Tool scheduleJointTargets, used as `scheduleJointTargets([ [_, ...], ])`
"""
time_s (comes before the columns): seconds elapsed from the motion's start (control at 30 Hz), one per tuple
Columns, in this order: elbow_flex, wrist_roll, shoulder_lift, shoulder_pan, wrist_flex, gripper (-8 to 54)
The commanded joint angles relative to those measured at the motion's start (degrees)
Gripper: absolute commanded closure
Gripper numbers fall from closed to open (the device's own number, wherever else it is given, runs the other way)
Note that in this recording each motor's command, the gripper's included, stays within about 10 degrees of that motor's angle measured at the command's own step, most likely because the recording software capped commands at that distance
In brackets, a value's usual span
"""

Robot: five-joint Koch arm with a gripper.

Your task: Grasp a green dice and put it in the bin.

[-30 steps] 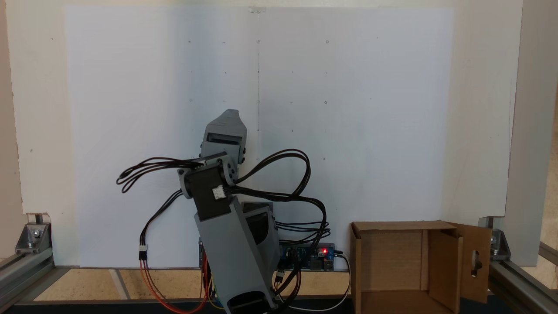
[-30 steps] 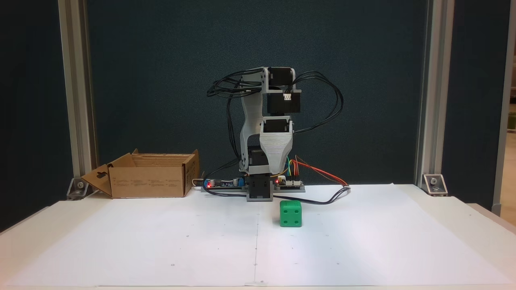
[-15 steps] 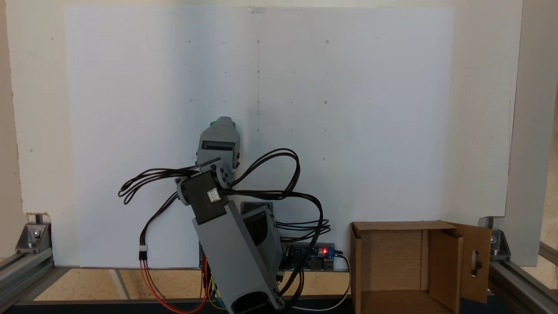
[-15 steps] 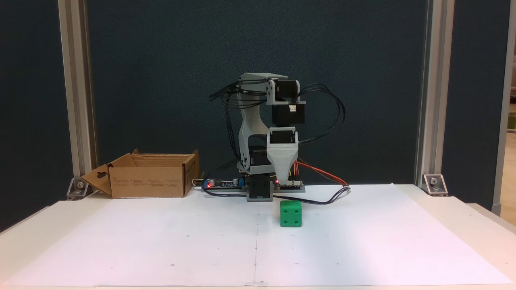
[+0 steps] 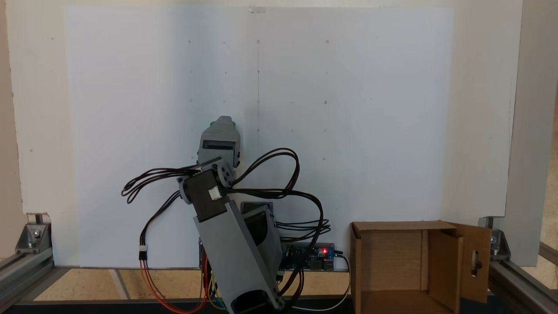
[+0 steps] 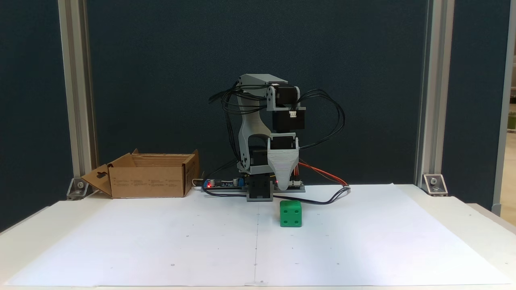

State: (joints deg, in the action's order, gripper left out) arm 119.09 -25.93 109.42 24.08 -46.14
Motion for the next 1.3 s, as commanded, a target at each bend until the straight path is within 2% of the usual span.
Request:
scheduleJointTargets([
  [0.0, -1.23, -3.43, -0.35, 0.09, 0.7, 1.5],
  [0.9, -1.05, -7.03, -10.37, 2.81, 6.94, 1.7],
  [1.27, -1.14, -7.38, -17.75, 3.6, 9.76, 2.5],
])
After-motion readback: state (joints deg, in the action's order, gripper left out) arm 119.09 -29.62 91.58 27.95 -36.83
